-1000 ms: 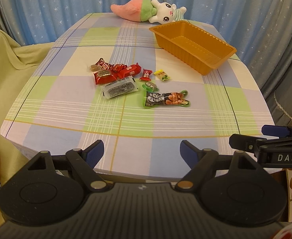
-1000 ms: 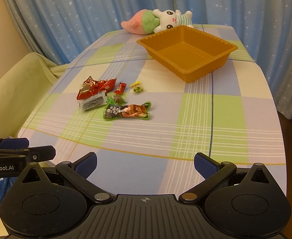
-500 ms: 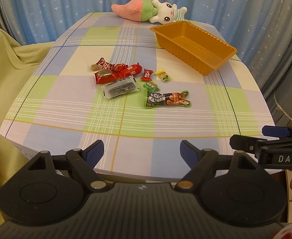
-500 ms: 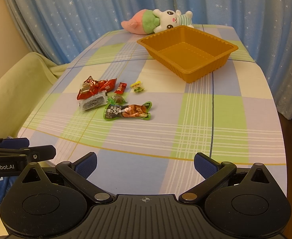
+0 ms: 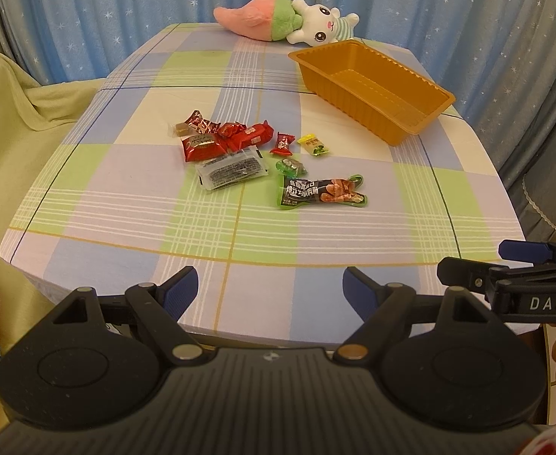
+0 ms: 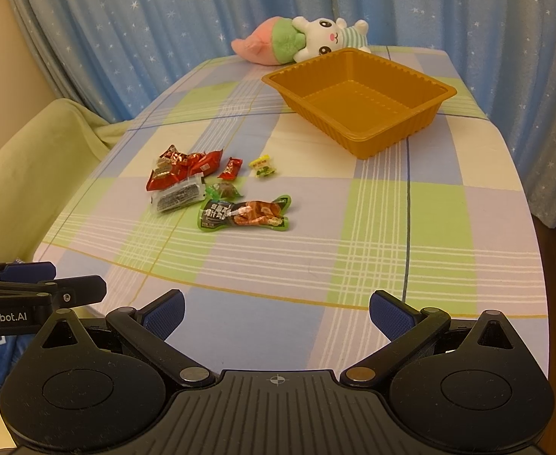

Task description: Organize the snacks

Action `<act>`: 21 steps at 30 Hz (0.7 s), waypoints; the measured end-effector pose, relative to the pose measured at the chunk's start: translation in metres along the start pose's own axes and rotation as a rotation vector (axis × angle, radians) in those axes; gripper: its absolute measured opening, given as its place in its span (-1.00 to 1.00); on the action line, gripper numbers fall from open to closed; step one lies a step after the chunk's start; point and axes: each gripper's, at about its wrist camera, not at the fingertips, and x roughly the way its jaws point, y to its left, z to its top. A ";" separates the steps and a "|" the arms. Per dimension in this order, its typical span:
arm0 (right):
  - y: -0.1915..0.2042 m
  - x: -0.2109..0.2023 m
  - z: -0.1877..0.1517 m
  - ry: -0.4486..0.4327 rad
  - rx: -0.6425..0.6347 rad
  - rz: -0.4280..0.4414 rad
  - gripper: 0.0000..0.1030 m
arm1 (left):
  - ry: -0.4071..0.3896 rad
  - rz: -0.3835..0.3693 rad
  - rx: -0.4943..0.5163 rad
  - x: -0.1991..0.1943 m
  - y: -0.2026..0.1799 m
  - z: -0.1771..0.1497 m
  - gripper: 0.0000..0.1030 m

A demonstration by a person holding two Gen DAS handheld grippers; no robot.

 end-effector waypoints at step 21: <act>0.010 0.031 0.017 0.038 0.003 0.024 1.00 | 0.026 0.026 -0.028 0.020 0.026 0.017 0.60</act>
